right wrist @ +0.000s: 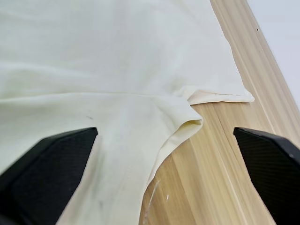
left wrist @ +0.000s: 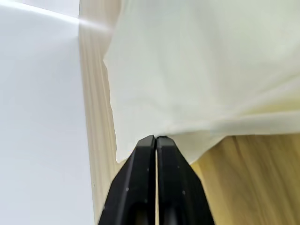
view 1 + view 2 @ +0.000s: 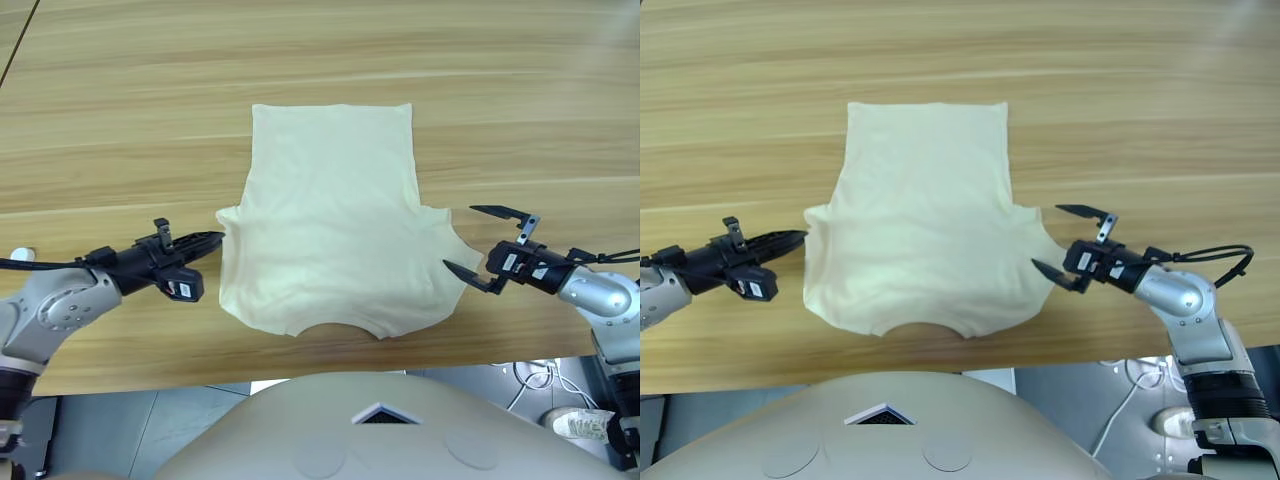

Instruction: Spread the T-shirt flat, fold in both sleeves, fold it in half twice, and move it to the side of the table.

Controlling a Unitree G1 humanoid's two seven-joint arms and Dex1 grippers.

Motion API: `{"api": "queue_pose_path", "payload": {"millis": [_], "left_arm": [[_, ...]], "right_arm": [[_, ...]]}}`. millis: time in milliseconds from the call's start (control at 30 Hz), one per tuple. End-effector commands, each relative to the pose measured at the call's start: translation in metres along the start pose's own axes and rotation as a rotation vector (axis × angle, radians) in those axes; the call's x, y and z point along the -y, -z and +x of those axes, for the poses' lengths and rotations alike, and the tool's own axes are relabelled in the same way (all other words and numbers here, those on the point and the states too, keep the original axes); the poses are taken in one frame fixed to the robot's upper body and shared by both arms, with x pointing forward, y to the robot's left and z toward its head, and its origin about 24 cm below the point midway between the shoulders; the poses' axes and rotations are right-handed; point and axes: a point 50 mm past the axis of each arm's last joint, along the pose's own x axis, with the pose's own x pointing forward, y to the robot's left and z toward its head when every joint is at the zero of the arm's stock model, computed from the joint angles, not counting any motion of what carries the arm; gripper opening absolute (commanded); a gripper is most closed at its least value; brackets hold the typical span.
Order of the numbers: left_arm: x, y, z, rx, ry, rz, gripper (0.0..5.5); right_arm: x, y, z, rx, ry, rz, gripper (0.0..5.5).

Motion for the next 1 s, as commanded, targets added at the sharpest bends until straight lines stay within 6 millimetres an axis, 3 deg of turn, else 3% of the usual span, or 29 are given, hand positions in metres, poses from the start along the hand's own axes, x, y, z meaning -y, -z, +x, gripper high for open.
{"api": "queue_pose_path", "payload": {"millis": [33,333,900,1000], "left_arm": [[-0.004,-0.013,0.015,0.082,-0.007,0.014,0.04],[-0.009,-0.026,0.049,0.162,-0.027,0.029,0.04],[0.006,-0.029,0.07,0.16,0.054,-0.083,0.04],[0.001,-0.026,0.072,0.144,0.018,-0.093,0.55]], "right_arm": [[0.002,-0.003,0.001,0.021,0.0,-0.006,5.4],[0.001,-0.006,0.002,0.03,0.001,-0.013,5.4],[0.003,-0.009,-0.001,0.046,0.022,-0.022,5.4],[0.004,-0.01,-0.001,0.049,0.031,-0.026,5.4]]}}
